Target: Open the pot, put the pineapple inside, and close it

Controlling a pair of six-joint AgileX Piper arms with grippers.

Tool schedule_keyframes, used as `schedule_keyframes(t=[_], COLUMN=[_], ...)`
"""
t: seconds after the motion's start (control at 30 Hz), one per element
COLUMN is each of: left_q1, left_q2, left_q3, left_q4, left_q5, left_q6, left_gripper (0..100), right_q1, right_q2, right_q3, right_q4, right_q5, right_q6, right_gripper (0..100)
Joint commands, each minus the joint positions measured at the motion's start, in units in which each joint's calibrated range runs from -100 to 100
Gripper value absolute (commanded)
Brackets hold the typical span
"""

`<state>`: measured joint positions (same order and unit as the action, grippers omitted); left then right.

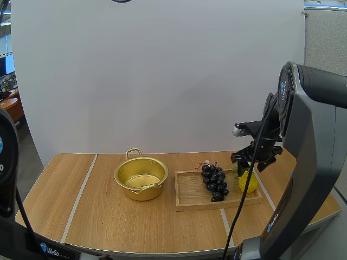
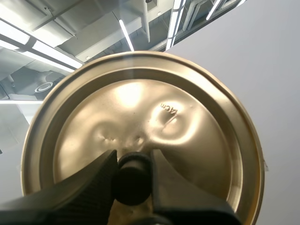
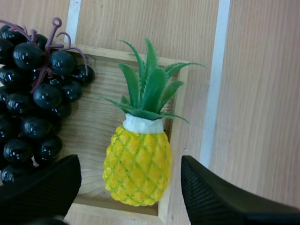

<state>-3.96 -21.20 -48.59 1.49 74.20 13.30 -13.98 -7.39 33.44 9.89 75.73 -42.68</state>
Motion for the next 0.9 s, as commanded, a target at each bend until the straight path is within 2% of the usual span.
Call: schedule_keyframes(t=[0.0,0.87], left_q1=[-0.06,-0.06], left_q2=[-0.49,-0.49], left_q3=[-0.39,-0.39], left_q4=[0.58,0.58], left_q5=[-2.20,-2.20], left_q6=[-0.29,-0.29], left_gripper=[0,0], right_q1=[0.02,0.02], right_q2=[-0.09,8.06], right_q3=[-0.42,-0.42], right_q4=[0.10,0.45], right_q5=[-0.94,-3.78], right_q6=[0.55,0.64], right_gripper=[100,100])
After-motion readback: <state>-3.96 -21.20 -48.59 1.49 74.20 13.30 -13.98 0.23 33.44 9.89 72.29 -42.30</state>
